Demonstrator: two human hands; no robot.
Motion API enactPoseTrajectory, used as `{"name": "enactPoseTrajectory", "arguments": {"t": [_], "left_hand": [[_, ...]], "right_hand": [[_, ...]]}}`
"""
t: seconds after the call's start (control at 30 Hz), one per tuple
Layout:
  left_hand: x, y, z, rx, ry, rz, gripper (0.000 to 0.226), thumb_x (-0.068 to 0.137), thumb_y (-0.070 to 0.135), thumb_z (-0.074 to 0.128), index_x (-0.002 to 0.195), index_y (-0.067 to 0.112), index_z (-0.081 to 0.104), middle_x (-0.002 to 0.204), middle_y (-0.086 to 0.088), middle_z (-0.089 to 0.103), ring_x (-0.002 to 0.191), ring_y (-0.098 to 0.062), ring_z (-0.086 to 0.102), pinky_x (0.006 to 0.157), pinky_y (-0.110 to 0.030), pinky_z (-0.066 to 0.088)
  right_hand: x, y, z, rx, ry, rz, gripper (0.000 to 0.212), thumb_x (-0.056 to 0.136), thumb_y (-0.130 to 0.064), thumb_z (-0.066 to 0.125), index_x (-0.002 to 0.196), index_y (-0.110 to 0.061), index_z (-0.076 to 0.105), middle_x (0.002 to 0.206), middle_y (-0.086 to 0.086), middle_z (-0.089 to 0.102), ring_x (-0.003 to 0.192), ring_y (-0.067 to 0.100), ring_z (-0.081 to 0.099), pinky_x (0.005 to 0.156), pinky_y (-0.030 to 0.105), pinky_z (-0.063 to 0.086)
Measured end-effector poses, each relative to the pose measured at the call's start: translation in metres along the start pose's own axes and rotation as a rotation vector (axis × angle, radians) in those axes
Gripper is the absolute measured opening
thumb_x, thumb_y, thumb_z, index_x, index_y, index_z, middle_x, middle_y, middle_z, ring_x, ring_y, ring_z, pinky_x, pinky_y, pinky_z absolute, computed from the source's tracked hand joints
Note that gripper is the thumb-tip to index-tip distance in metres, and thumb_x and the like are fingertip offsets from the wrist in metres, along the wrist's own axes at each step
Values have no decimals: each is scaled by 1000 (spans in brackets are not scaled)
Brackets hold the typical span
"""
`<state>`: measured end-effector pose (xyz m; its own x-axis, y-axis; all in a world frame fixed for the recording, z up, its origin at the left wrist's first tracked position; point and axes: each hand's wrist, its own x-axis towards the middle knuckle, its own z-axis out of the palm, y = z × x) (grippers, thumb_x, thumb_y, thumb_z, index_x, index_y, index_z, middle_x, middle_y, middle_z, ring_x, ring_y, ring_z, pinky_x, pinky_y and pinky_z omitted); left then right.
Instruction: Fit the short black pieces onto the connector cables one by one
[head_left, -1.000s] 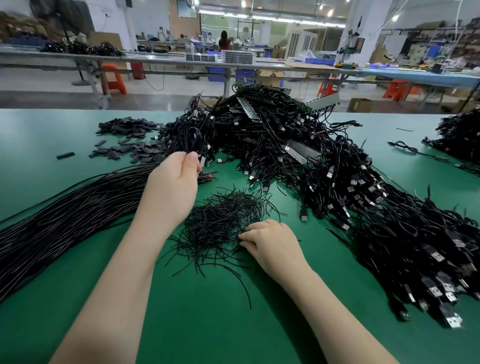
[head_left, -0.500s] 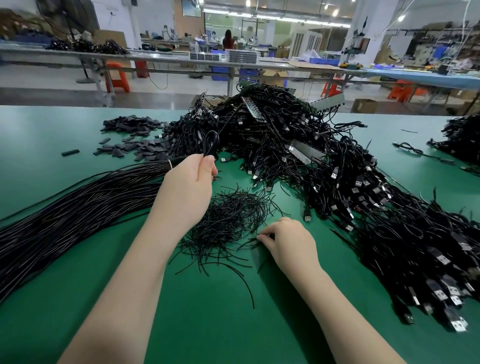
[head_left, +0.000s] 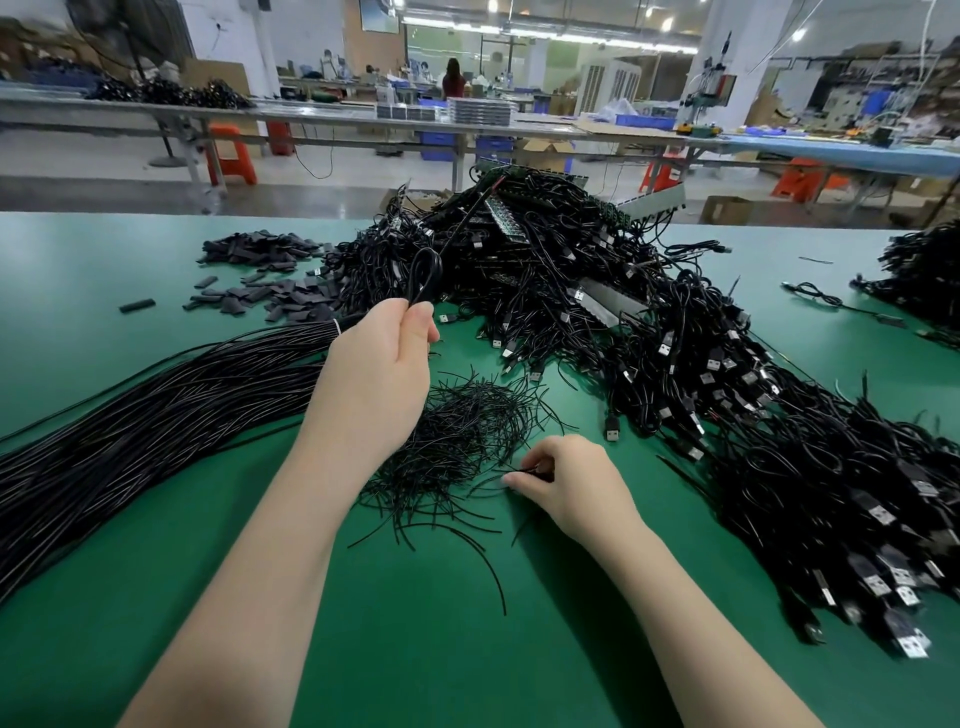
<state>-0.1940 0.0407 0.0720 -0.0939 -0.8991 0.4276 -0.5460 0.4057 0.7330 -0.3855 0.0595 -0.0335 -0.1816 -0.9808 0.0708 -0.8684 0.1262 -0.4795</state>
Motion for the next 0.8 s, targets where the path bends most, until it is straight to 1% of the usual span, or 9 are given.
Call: {"name": "enactPoseTrajectory", "arguments": {"t": [0.07,0.17,0.3,0.33,0.43,0.57,0.63,0.73,0.8], "left_hand": [[0,0,0,-6,2,7,34,104,37,31,75,28,46,64,4,48,55,-11,42,57,-32,39],[-1,1,0,5,-7,1,33,104,37,31,76,28,47,65,4,50,56,-12,45,57,-31,39],[-2,2,1,13,-28,-22,33,103,39,32,78,26,50,77,-7,62,69,-22,57,67,-35,48],[-2,2,2,17,-38,-25,33,103,39,32,79,26,50,79,-10,63,67,-21,56,67,-37,48],[-2,1,2,38,-65,-25,33,103,40,32,78,28,50,78,-8,63,60,-15,49,62,-37,47],[-3,0,4,46,-87,-24,33,103,40,32,77,28,50,67,-1,55,53,-11,43,54,-32,39],[-3,0,4,63,-100,-24,33,103,40,31,78,28,50,68,-3,56,51,-11,42,53,-31,38],[-3,0,5,77,-119,-24,33,103,40,31,81,27,52,76,-9,63,52,-13,43,53,-32,39],[-3,0,5,78,-129,-23,33,103,39,31,81,27,52,73,-8,61,50,-12,41,53,-32,38]], "right_hand": [[1,2,-1,2,-28,2,27,83,-45,72,97,-21,69,93,-5,63,90,15,61,79,30,52],[2,4,-1,17,-51,2,17,86,-39,70,89,-22,70,83,-8,60,82,12,60,74,27,51],[2,2,-1,-7,-55,-49,14,89,-36,67,86,-23,68,88,-5,58,83,14,56,72,25,47],[2,1,-2,0,-44,-69,13,89,-35,67,85,-23,68,88,-5,57,83,15,56,73,27,48],[2,-1,-6,35,11,-106,12,89,-34,67,86,-23,69,90,-3,61,84,14,57,76,31,50],[3,-1,-7,65,65,-117,11,91,-32,65,88,-23,69,81,-11,65,65,1,52,62,22,43],[3,-1,-7,61,81,-122,11,92,-30,64,91,-22,71,86,-10,69,68,3,55,65,22,44],[4,-1,-8,56,93,-132,15,93,-25,64,104,-21,73,99,-6,73,85,10,64,79,23,50],[5,-1,-9,55,92,-127,21,93,-23,64,112,-21,72,105,-5,73,92,11,66,85,22,49]]}}
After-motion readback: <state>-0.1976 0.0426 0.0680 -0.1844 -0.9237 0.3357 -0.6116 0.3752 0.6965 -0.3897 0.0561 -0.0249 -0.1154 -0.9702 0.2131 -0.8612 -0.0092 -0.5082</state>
